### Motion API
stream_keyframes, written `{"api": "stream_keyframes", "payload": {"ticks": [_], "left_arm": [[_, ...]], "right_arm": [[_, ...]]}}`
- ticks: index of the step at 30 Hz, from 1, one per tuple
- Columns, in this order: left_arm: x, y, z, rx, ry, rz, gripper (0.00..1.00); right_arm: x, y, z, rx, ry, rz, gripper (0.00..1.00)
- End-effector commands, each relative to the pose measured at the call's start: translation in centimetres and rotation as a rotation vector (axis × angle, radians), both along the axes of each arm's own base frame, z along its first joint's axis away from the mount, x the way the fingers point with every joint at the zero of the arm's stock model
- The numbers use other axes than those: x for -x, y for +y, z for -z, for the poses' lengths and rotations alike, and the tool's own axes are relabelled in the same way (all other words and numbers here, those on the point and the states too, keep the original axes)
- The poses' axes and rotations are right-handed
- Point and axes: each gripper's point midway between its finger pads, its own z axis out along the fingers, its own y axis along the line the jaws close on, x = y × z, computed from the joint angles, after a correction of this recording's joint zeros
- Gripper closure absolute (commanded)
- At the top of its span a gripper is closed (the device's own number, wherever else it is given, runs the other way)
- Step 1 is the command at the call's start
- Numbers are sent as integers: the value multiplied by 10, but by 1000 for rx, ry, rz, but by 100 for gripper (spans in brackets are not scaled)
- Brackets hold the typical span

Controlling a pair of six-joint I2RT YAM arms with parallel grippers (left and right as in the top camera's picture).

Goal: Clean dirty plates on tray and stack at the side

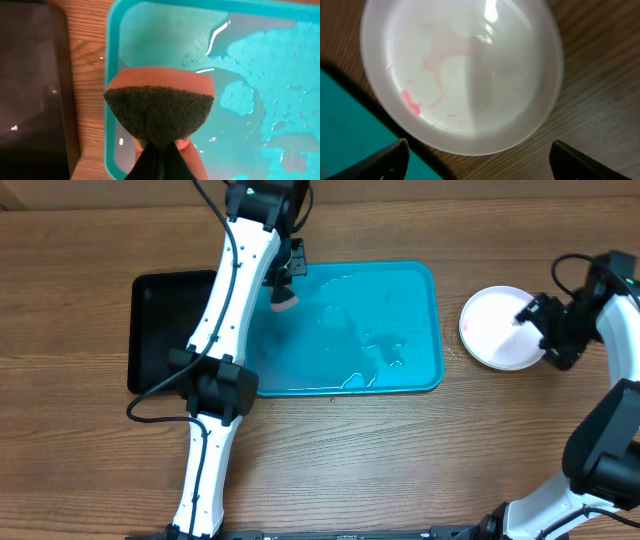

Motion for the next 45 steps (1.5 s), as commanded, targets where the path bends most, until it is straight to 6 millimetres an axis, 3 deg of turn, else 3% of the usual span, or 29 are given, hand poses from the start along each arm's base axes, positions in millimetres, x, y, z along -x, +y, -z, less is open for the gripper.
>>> {"api": "stream_keyframes", "payload": {"ticks": [1,7,14,18,27,30,34,35,36,37,38,42,45], "left_arm": [[3,13,-57,39,-125,-40,96],[24,31,-77,-16,-129,-51,95],[78,86,-73,-191,-44,-233,95],[97,116,-47,-232,32,-311,96],[75,157,36,-77,38,-499,96],[79,171,49,-73,44,-580,96],[81,173,57,-80,48,-590,96],[81,173,58,-80,49,-589,74],[81,173,58,-80,49,-588,31],[81,172,58,-80,51,-585,8],[82,172,58,-79,54,-581,0],[83,170,57,-81,60,-563,0],[82,156,48,-84,48,-526,0]], "right_arm": [[-14,25,-20,6,-66,-89,0],[-21,59,-19,50,-63,-187,0],[-31,88,-20,97,-95,-270,0],[-36,103,-22,101,-117,-311,0],[-37,123,-22,102,-127,-359,0],[-36,124,-22,101,-125,-362,0],[-36,124,-22,101,-124,-361,0],[-36,124,-22,101,-124,-362,0],[-36,124,-22,101,-124,-361,0],[-36,124,-22,101,-124,-361,0],[-36,124,-22,101,-124,-362,0],[-36,124,-22,101,-124,-362,0],[-36,124,-22,104,-125,-372,0]]}}
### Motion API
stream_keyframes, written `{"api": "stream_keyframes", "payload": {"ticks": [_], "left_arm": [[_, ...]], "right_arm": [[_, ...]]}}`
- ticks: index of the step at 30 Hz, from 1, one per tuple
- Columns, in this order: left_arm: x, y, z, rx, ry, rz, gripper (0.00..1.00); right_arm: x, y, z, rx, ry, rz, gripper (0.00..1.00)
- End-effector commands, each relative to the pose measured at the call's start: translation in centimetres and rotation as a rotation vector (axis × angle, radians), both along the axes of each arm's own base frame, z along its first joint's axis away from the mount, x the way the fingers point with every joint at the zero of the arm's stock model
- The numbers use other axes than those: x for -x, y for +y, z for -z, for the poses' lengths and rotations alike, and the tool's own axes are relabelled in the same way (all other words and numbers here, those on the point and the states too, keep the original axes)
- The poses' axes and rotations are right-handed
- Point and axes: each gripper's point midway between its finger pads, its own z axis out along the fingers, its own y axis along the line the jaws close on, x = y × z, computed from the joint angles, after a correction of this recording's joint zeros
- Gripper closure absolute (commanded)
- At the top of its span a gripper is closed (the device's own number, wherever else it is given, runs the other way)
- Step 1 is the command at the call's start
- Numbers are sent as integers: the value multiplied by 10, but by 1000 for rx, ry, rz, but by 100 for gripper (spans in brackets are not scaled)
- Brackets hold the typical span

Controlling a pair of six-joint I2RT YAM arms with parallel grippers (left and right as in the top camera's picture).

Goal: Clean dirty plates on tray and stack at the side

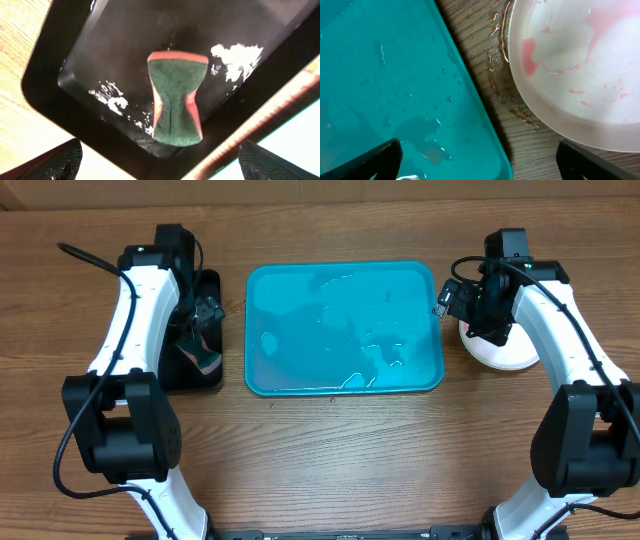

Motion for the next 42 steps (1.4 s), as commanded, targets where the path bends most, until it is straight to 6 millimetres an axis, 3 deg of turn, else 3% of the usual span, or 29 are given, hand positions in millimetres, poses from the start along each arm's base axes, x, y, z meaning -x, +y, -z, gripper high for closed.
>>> {"api": "stream_keyframes", "payload": {"ticks": [1,4,10,14,18,22,26,30,32,35,39,42], "left_arm": [[-3,-23,-19,5,-43,51,0],[-6,-47,-41,3,-98,128,0],[4,-121,-98,14,-261,373,0],[13,-171,-126,-3,-342,703,0],[24,-208,-138,-82,-360,1030,0],[27,-218,-135,-141,-334,1153,0],[28,-219,-135,-137,-335,1158,0],[28,-219,-135,-137,-335,1158,0],[28,-219,-135,-137,-334,1158,0],[28,-219,-135,-137,-335,1157,0],[28,-219,-135,-137,-334,1158,0],[28,-219,-135,-137,-334,1158,0]], "right_arm": [[-7,0,-18,18,-59,-31,0],[-7,0,-18,19,-60,-37,0],[-7,0,-26,19,-60,-37,0],[-7,2,-60,37,-90,-103,0],[-6,8,-114,58,-175,-176,0],[8,12,-181,63,-280,-186,0],[41,17,-246,35,-388,-194,0],[83,60,-309,-261,-499,-221,0],[102,79,-331,-405,-523,-231,0],[122,86,-347,-468,-549,-245,0],[131,85,-354,-465,-574,-250,0],[141,80,-338,-413,-515,-266,0]]}}
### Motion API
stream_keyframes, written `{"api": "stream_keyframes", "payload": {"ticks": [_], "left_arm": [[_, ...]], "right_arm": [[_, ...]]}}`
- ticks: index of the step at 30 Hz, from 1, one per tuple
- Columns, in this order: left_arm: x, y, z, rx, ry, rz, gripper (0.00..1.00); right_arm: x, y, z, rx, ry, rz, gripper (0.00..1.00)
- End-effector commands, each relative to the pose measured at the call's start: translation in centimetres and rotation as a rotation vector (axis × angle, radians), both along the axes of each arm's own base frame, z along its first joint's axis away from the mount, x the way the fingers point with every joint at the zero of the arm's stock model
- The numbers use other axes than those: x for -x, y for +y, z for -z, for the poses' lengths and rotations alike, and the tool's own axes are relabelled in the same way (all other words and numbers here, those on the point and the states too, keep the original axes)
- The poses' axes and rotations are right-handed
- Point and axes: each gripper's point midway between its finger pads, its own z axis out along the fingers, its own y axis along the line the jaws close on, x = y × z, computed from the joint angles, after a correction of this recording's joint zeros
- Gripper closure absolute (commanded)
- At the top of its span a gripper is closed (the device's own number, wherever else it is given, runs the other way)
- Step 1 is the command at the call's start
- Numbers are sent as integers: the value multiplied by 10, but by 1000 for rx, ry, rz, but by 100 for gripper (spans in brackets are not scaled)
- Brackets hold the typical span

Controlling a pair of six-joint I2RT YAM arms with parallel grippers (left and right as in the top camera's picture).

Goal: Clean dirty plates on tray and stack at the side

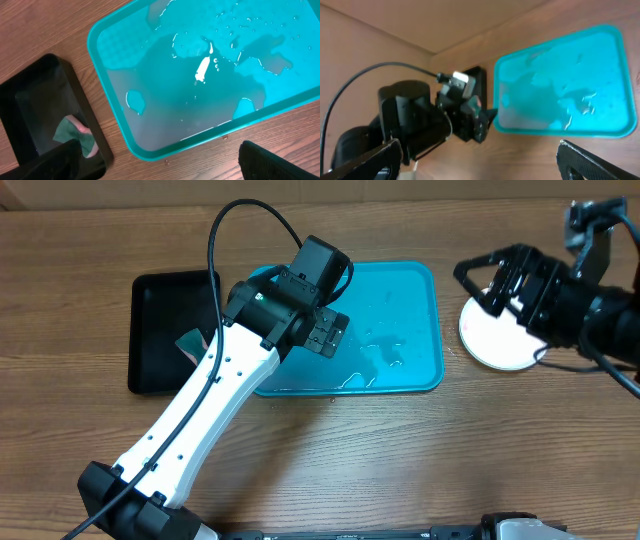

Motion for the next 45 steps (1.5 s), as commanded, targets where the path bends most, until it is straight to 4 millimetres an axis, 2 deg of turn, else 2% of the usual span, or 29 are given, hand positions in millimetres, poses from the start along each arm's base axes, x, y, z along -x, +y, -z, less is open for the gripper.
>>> {"api": "stream_keyframes", "payload": {"ticks": [1,5,7,10,13,16,19,30,36,45], "left_arm": [[-3,1,-4,-16,-17,12,0],[-3,1,-4,-16,-17,12,0],[-3,1,-4,-16,-17,12,0],[-3,1,-4,-16,-17,12,0],[-3,1,-4,-16,-17,12,0],[-3,1,-4,-16,-17,12,0],[-3,1,-4,-16,-17,12,0],[-3,1,-4,-16,-17,12,0],[-3,1,-4,-16,-17,12,0],[-3,1,-4,-16,-17,12,0]], "right_arm": [[6,-5,12,59,32,-7,0],[-14,-46,41,260,77,172,0],[-28,-62,46,348,31,226,0],[-46,-66,43,418,-122,199,0],[-52,-66,41,436,-293,199,0],[-47,-66,48,445,-412,207,0],[-36,-67,69,479,-539,205,0],[4,-69,190,484,-828,256,0],[15,-65,245,471,-875,254,0],[23,-63,270,469,-853,236,0]]}}
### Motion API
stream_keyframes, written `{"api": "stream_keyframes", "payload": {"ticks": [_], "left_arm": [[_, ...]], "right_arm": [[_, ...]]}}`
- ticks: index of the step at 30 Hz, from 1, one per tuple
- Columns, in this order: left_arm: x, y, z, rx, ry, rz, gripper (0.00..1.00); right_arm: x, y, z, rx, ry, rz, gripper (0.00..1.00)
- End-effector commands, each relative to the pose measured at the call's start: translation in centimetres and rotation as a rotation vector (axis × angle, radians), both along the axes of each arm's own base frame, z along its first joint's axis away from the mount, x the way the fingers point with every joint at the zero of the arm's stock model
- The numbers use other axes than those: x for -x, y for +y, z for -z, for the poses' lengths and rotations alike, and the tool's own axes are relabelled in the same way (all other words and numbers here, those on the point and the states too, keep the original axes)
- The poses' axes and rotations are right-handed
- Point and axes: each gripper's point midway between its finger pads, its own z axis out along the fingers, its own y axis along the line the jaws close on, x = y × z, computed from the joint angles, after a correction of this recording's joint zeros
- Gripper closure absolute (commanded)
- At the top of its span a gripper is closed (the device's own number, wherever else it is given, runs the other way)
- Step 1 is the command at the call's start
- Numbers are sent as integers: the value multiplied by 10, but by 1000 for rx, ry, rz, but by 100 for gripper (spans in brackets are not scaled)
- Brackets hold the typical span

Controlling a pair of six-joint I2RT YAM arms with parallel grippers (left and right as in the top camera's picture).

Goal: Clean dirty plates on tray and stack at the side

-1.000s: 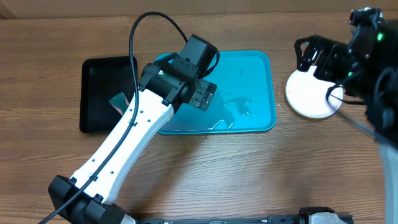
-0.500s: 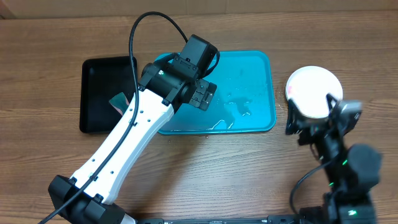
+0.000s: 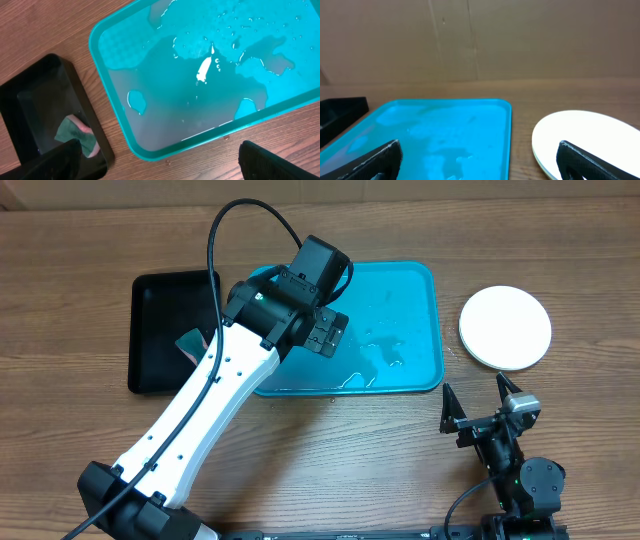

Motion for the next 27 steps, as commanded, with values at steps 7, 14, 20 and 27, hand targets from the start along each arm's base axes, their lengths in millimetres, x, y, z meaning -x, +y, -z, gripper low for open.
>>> {"api": "stream_keyframes", "payload": {"ticks": [7,14,20,27], "left_arm": [[-2,0,-4,-12,-14,14,0],[-2,0,-4,-12,-14,14,0],[-2,0,-4,-12,-14,14,0],[-2,0,-4,-12,-14,14,0]], "right_arm": [[6,1,-3,-5,-29,-4,0],[6,1,-3,-5,-30,-4,0],[6,1,-3,-5,-30,-4,0],[6,1,-3,-5,-30,-4,0]]}}
